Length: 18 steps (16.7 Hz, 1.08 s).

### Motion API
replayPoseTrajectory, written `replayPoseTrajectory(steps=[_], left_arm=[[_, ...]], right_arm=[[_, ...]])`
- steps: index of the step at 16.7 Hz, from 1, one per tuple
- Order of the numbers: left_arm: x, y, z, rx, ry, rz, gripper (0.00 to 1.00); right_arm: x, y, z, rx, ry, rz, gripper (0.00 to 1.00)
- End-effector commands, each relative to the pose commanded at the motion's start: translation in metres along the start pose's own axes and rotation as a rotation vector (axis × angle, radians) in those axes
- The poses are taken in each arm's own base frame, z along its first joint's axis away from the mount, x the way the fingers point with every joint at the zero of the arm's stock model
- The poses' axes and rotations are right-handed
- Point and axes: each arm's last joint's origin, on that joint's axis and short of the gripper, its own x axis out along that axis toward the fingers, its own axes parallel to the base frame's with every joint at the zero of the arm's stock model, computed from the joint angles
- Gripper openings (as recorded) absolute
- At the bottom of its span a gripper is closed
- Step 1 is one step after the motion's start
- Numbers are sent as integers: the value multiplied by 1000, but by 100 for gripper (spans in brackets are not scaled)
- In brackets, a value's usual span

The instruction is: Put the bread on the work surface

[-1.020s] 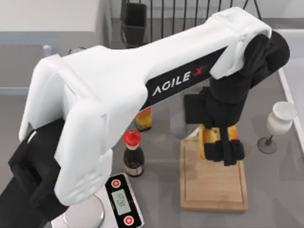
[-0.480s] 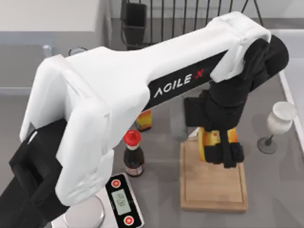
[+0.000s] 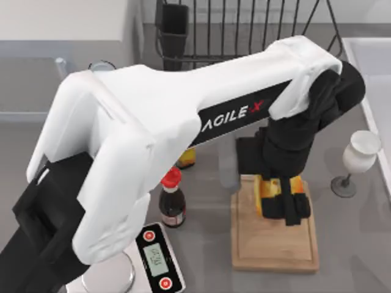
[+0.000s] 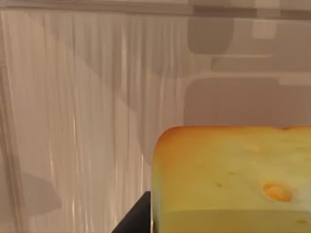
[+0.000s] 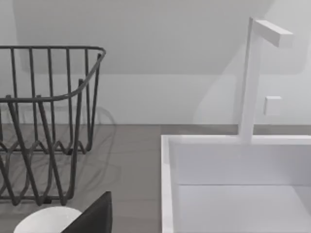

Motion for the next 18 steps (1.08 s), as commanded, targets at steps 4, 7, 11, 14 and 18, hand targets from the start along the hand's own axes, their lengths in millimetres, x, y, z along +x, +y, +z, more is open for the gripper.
replayPoseTrajectory(steps=[4, 7, 11, 14, 18], left_arm=[[14, 1, 0, 0, -6, 2, 0], [14, 1, 0, 0, -6, 2, 0], [14, 1, 0, 0, -6, 2, 30], [14, 1, 0, 0, -6, 2, 53], [14, 1, 0, 0, -6, 2, 83]], right_arm=[[0, 0, 0, 0, 0, 0, 100], [0, 0, 0, 0, 0, 0, 100], [0, 0, 0, 0, 0, 0, 100], [0, 0, 0, 0, 0, 0, 100], [0, 0, 0, 0, 0, 0, 100]])
